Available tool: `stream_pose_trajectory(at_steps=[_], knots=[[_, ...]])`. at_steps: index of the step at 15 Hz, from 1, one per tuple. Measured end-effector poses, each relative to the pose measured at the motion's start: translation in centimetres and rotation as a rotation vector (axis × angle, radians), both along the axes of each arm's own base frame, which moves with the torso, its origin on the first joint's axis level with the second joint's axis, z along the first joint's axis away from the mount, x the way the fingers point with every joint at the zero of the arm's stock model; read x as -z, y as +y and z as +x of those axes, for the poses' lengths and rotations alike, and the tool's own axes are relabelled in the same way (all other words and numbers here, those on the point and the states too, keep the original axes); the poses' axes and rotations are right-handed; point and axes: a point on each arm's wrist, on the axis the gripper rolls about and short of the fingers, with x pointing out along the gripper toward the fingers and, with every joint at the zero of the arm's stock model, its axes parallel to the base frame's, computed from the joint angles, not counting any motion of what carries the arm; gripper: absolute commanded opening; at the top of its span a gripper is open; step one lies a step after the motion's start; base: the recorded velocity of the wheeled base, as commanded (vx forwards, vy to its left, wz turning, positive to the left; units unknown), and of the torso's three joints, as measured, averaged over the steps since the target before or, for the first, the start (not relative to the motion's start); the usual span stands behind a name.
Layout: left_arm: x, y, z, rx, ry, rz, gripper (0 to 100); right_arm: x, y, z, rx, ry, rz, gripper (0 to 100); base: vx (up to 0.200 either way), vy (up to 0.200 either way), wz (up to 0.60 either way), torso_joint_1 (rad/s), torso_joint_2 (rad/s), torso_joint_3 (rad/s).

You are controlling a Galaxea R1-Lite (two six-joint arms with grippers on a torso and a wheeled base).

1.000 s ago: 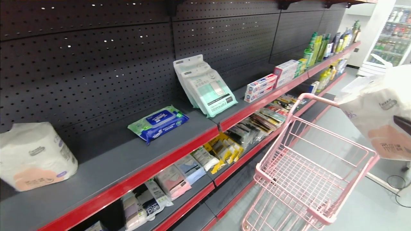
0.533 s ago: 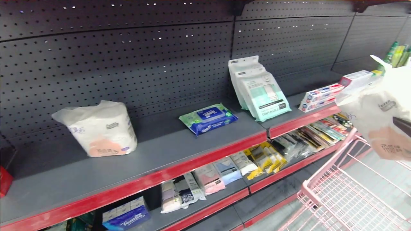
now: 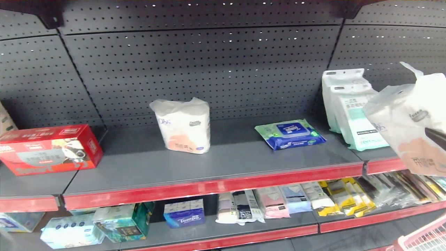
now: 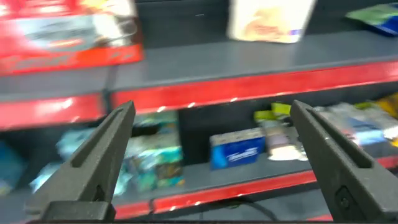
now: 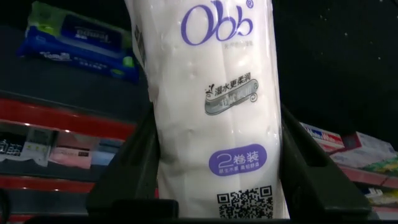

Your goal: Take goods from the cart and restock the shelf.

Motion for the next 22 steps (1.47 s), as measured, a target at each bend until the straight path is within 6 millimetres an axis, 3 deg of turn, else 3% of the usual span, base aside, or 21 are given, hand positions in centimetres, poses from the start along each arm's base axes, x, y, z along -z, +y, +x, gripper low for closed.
stream_pose_trajectory(at_steps=[6,13,18,22], knots=[[0.0,0.0,0.1,0.011,0.008,0.019,100,1.0,0.0,-0.8,0.015,0.007,0.079,0,0.000,0.000,0.00,0.000,0.00,0.000],[-0.4,-0.1,0.0,0.039,0.003,0.037,100,3.6,0.2,-5.3,0.020,-0.037,0.221,0,0.000,0.000,0.00,0.000,0.00,0.000],[-8.4,-0.2,0.6,0.142,-0.036,-0.044,100,4.0,0.4,-7.3,-0.009,-0.097,0.276,0,0.000,0.000,0.00,0.000,0.00,0.000],[-10.6,-0.4,4.2,0.167,0.098,-0.033,100,6.0,0.5,-9.0,-0.038,-0.108,0.295,0,0.000,0.000,0.00,0.000,0.00,0.000]])
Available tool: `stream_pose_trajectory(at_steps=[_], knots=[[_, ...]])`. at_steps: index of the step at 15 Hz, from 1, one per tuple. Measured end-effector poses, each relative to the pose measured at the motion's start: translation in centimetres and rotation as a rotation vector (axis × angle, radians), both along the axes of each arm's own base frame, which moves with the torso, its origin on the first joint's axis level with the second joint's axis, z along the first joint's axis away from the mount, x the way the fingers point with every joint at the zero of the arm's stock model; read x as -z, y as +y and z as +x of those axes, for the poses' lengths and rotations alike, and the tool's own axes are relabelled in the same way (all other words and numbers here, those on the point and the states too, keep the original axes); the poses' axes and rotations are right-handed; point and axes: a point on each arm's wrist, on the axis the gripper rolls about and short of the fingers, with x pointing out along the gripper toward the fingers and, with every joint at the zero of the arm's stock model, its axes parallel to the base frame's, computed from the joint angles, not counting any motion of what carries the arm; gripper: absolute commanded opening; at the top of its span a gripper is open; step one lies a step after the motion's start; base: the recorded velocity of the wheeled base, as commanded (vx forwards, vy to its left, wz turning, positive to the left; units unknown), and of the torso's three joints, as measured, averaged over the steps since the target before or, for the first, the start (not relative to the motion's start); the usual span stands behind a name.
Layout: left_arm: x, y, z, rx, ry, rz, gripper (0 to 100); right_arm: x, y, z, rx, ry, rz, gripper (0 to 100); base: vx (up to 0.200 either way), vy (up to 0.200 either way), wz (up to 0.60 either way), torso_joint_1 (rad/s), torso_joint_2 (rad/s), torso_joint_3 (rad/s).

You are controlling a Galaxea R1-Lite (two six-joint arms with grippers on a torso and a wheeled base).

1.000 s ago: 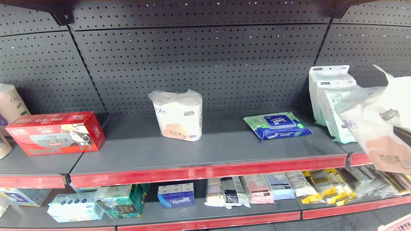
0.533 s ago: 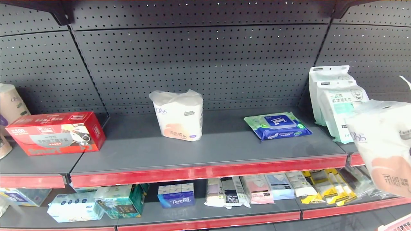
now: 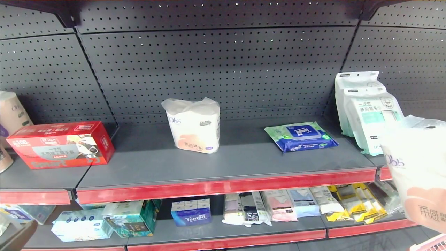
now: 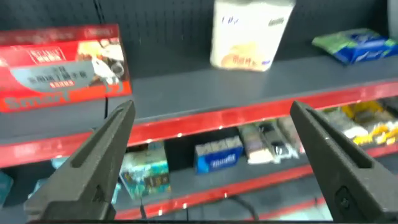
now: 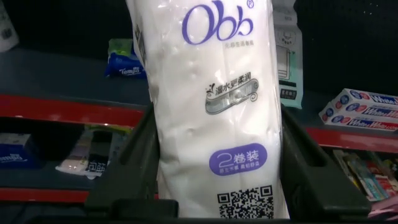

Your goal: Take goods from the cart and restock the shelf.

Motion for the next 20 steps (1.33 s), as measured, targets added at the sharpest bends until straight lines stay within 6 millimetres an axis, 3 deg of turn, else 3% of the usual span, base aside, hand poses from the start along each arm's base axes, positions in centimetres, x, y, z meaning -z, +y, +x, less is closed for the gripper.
stream_pose_trajectory(at_steps=[3,7,16,20], knots=[[-0.8,-0.2,3.7,0.023,0.057,-0.003,100,0.2,0.0,-0.6,0.004,-0.025,-0.002,0,0.000,0.000,0.00,0.000,0.00,0.000],[-1.2,-0.3,10.6,0.121,0.051,-0.010,100,0.2,0.0,-0.9,0.004,-0.037,-0.003,0,0.000,0.000,0.00,0.000,0.00,0.000],[2.5,2.0,26.8,0.385,0.023,0.002,100,0.9,0.0,-1.1,0.020,-0.024,-0.019,0,0.000,0.000,0.00,0.000,0.00,0.000],[3.5,1.3,31.2,0.479,0.012,-0.003,100,1.0,0.0,-1.1,0.030,-0.022,-0.029,0,0.000,0.000,0.00,0.000,0.00,0.000]])
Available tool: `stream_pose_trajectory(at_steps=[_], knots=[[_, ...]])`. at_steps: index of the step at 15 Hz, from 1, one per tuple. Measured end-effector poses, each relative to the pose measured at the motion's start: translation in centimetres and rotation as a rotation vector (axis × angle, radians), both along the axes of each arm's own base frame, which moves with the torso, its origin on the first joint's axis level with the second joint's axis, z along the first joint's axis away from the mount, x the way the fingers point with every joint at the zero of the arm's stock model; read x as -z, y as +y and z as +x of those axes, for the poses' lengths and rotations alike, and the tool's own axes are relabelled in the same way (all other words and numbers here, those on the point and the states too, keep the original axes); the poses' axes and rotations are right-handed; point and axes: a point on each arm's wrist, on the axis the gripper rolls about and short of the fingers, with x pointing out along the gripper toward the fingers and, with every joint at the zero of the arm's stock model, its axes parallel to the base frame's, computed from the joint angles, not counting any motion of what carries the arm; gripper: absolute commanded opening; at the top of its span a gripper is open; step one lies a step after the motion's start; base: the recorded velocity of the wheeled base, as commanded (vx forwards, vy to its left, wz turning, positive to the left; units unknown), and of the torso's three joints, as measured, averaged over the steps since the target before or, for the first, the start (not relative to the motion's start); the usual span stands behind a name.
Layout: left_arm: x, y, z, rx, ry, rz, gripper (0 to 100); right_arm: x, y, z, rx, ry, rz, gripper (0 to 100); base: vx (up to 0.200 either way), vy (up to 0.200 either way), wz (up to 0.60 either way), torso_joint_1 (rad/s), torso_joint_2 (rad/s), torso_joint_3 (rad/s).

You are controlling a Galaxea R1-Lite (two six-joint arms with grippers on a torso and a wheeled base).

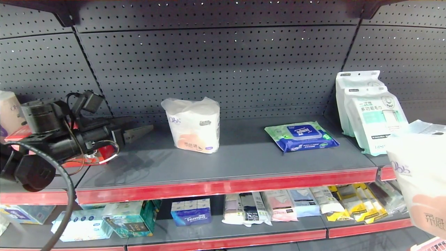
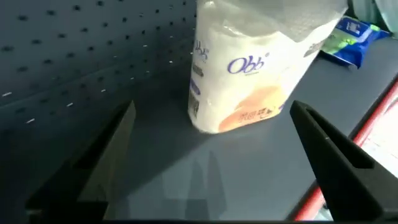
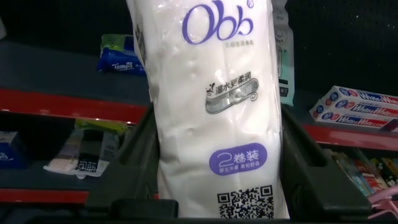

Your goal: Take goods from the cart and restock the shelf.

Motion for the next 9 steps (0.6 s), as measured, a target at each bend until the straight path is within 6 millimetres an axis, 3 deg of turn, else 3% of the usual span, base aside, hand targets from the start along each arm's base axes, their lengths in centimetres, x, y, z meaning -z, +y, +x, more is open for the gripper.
stream_pose_trajectory(at_steps=[6,9], knots=[[0.8,-1.5,3.7,0.081,-0.016,-0.004,100,0.4,0.0,0.0,0.015,0.012,0.002,0,0.000,0.000,0.00,0.000,0.00,0.000],[1.5,-1.9,4.5,0.133,0.003,-0.012,100,0.8,0.0,0.0,0.016,0.021,0.002,0,0.000,0.000,0.00,0.000,0.00,0.000]])
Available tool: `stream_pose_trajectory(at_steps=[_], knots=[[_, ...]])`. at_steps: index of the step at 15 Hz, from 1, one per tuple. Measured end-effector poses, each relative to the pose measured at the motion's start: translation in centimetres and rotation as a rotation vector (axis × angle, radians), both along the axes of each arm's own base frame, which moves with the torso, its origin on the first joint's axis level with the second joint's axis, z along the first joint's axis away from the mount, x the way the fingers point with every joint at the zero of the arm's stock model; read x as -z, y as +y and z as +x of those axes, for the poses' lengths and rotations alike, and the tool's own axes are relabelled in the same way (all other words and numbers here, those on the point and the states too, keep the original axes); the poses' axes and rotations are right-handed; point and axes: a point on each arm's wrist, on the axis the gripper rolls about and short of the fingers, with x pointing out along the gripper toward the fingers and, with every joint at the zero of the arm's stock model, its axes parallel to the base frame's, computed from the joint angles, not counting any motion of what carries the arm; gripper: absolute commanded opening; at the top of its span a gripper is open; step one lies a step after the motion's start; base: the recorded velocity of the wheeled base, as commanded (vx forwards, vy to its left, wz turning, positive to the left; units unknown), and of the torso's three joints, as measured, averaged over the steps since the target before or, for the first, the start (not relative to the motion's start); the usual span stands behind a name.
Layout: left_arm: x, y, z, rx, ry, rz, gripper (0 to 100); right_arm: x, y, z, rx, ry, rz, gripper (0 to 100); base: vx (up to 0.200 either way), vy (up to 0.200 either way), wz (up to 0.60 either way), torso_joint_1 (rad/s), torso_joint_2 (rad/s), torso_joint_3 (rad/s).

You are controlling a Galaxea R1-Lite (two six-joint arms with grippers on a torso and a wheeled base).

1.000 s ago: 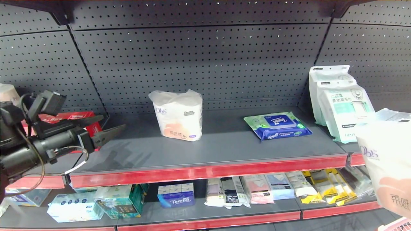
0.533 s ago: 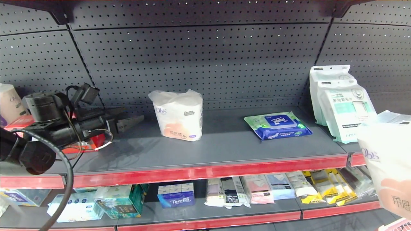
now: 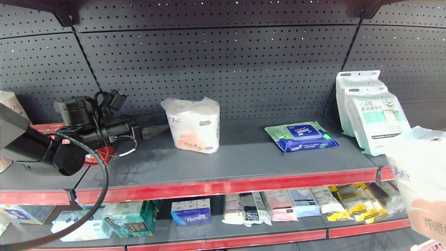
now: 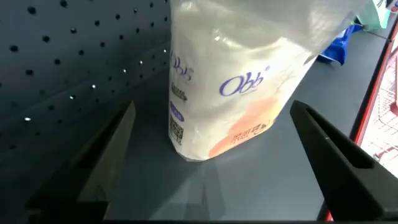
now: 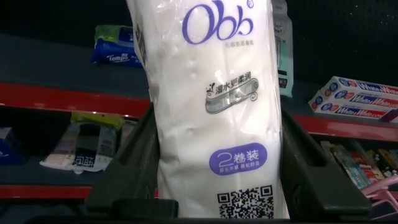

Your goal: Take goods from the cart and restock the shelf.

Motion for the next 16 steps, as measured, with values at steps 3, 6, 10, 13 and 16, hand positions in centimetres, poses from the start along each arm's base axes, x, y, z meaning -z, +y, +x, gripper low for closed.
stream_pose_trajectory(at_steps=[3,6,10,13,16], knots=[[0.4,-0.3,0.6,0.037,0.001,-0.005,100,0.2,0.0,-0.2,0.003,-0.003,0.000,0,0.000,0.000,0.00,0.000,0.00,0.000],[0.6,-0.3,1.8,0.042,-0.016,-0.004,100,0.3,0.0,-0.3,0.013,-0.009,-0.001,0,0.000,0.000,0.00,0.000,0.00,0.000],[1.0,-0.5,2.9,0.079,-0.026,-0.008,100,0.2,0.0,-0.5,0.014,-0.018,-0.013,0,0.000,0.000,0.00,0.000,0.00,0.000],[1.4,-0.7,4.0,0.118,-0.039,-0.012,100,0.4,0.0,-0.5,0.014,-0.013,-0.015,0,0.000,0.000,0.00,0.000,0.00,0.000],[1.8,-0.8,5.1,0.136,-0.049,-0.015,100,0.5,0.0,-0.5,0.014,-0.012,-0.015,0,0.000,0.000,0.00,0.000,0.00,0.000]])
